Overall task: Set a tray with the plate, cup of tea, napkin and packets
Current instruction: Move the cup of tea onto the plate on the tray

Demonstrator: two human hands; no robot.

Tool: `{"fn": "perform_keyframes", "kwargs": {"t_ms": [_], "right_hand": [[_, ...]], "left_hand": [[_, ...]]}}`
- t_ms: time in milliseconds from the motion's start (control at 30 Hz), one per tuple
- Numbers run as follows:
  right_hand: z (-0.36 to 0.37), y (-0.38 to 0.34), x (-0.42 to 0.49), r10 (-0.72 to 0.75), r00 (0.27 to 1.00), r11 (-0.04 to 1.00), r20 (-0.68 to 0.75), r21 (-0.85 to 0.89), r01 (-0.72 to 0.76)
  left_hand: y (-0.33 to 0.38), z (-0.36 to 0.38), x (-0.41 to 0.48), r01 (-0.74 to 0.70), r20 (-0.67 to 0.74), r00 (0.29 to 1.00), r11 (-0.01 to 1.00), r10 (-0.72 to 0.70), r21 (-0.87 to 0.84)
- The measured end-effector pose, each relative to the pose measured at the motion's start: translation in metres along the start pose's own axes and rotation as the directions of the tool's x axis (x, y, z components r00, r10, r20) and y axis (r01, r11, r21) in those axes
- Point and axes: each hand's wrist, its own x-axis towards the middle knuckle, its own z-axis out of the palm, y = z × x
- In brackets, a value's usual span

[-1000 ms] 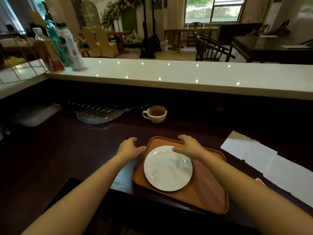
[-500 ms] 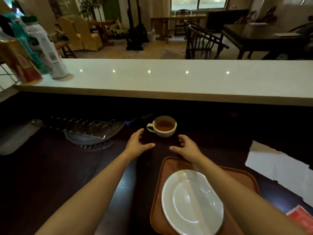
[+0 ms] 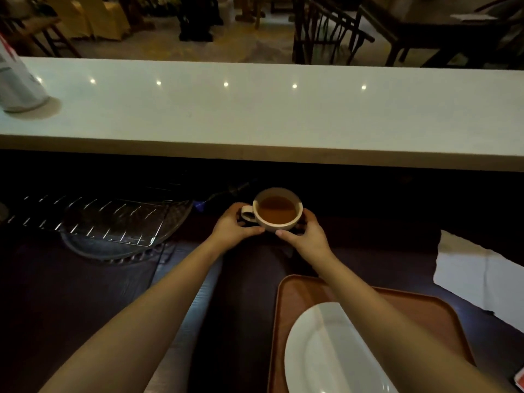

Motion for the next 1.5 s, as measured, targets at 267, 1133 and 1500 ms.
{"fn": "perform_keyframes", "kwargs": {"t_ms": [267, 1133, 1500], "right_hand": [[0.003, 0.005, -0.007, -0.039, 0.999, 0.997, -0.015, 0.061, 0.040], [-0.075, 0.007, -0.154, -0.253, 0.948, 0.966, 0.192, 0.002, 0.258], [-0.126, 0.034, -0.210, -0.177, 0.925, 0.984, 0.336, 0.064, 0.164]], "left_hand": [[-0.005, 0.009, -0.016, -0.036, -0.071, 0.997, 0.995, 0.029, -0.097], [0.028, 0.047, -0.205, -0.070, -0.247, 0.965, 0.995, 0.085, 0.068], [0.028, 0.105, -0.276, 0.019, -0.298, 0.954, 0.994, 0.015, 0.110]]}}
